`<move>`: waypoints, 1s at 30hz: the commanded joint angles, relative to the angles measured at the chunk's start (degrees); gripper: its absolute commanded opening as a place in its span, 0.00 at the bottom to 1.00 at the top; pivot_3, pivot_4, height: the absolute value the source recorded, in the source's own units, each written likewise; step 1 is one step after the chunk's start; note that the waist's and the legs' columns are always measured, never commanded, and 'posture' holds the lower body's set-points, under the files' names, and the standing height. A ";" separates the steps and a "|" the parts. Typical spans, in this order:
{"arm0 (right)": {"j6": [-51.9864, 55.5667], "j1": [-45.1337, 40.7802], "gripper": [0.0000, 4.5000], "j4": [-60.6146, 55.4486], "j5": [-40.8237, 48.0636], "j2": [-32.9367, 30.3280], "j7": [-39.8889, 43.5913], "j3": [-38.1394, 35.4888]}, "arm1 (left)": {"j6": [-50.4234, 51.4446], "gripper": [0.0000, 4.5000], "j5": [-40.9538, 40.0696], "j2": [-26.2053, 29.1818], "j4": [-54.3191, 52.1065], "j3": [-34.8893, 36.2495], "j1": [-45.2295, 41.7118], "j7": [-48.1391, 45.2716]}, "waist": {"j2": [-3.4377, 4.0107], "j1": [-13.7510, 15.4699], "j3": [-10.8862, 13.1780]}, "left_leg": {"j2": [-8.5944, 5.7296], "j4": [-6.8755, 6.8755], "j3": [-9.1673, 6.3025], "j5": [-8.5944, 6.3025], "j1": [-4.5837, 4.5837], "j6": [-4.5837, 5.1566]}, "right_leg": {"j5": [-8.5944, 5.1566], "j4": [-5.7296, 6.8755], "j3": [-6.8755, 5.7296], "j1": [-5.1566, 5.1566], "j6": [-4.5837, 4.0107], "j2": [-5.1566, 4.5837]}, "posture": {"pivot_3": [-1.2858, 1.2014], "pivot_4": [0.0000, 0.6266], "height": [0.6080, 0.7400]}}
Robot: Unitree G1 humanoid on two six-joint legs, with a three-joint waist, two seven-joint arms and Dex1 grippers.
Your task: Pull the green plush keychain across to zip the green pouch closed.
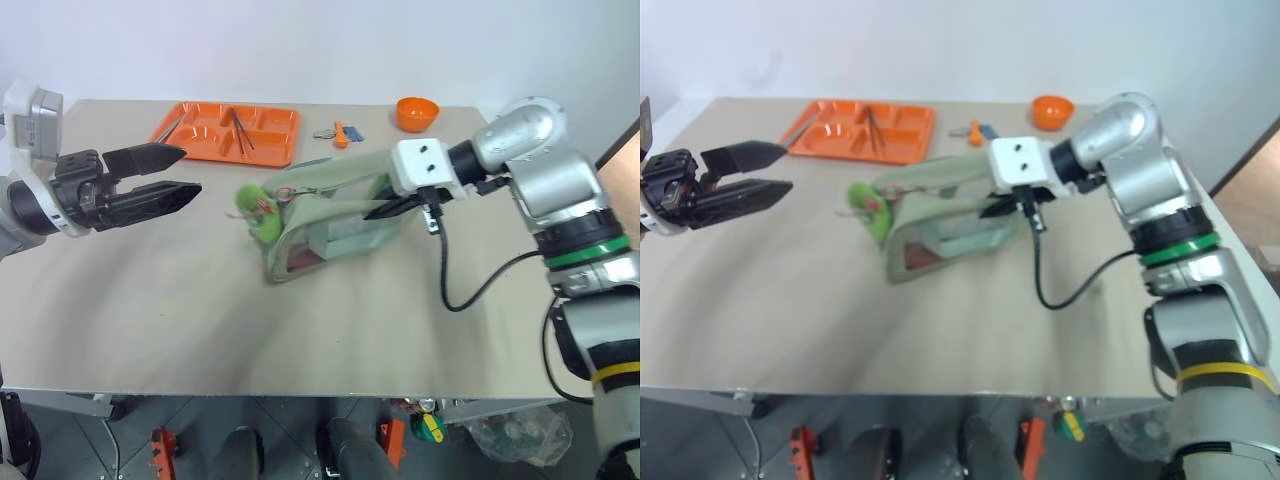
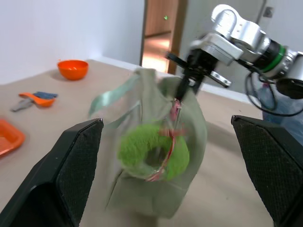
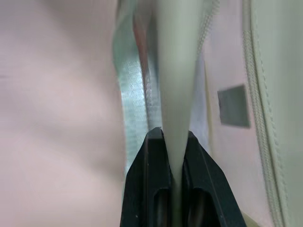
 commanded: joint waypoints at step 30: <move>45.45 -4.65 0.00 -10.90 -0.83 21.72 -17.46 -1.95 | 1.32 1.00 -5.43 0.20 -3.26 3.71 0.75 3.81 | 0.01 -2.89 0.00 | 0.70 -0.04 -0.32 0.06 0.16 -0.03 | 0.23 0.21 -0.24 -0.05 -0.76 0.70 | 0.52 0.24 1.00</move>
